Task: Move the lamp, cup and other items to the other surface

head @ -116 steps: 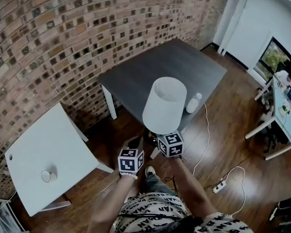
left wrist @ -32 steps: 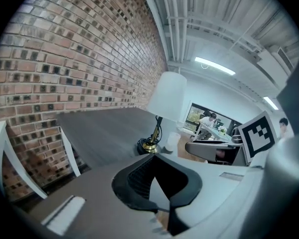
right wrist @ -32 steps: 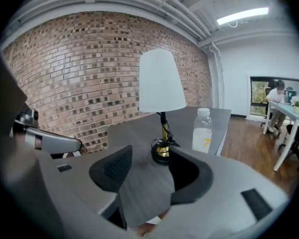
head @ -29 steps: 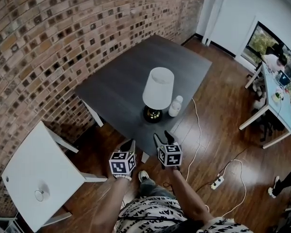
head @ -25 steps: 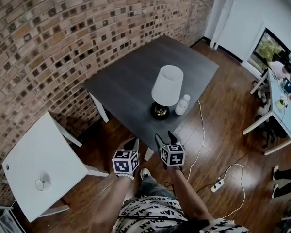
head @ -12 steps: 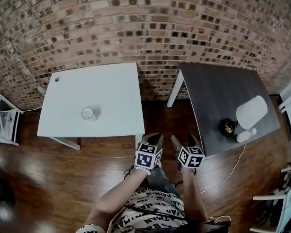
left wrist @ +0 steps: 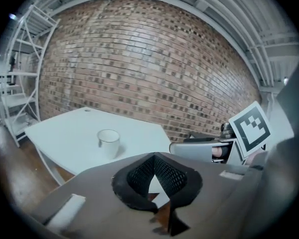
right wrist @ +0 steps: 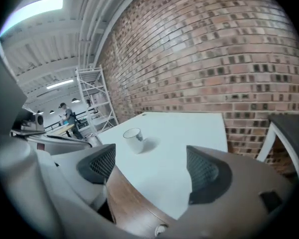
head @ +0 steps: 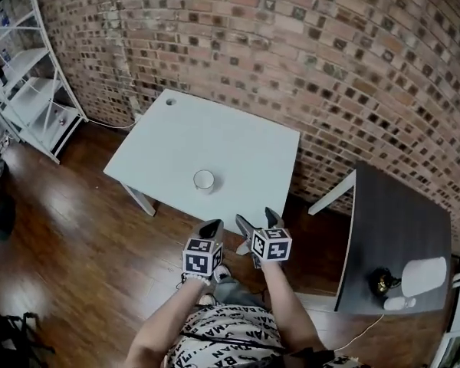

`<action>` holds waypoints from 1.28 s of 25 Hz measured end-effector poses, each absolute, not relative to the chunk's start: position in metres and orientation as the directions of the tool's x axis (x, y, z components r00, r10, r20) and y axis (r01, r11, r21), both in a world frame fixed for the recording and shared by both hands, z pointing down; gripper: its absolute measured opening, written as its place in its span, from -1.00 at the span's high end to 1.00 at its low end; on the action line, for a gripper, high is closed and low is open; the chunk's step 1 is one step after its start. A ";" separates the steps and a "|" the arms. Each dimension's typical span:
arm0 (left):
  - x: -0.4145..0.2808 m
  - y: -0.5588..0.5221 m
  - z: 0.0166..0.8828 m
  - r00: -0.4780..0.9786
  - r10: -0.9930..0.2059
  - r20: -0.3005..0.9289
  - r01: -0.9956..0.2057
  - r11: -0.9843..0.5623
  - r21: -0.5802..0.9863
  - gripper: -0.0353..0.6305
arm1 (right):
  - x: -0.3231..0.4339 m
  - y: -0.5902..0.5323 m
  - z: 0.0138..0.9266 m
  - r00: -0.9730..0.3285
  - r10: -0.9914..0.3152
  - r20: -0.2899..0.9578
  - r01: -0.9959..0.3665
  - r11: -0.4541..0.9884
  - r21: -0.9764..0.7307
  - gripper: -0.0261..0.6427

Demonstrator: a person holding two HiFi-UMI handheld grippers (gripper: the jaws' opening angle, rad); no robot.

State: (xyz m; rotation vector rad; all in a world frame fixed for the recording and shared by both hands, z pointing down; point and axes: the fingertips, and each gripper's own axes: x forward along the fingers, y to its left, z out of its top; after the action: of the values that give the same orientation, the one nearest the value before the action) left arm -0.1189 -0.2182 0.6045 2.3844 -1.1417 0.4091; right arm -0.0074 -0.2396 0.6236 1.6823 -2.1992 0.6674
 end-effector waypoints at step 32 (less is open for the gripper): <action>-0.241 -0.332 0.647 0.295 -0.802 0.519 -0.951 -0.194 0.240 0.89 | -0.180 -0.419 0.708 -0.533 -0.592 0.605 -0.780 0.620 -0.080 -0.33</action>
State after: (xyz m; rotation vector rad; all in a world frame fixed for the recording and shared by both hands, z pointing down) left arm -0.2413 -0.3324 0.6474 2.0536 -1.5591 0.3800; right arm -0.1799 -0.4189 0.7084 1.0761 -2.3102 0.4666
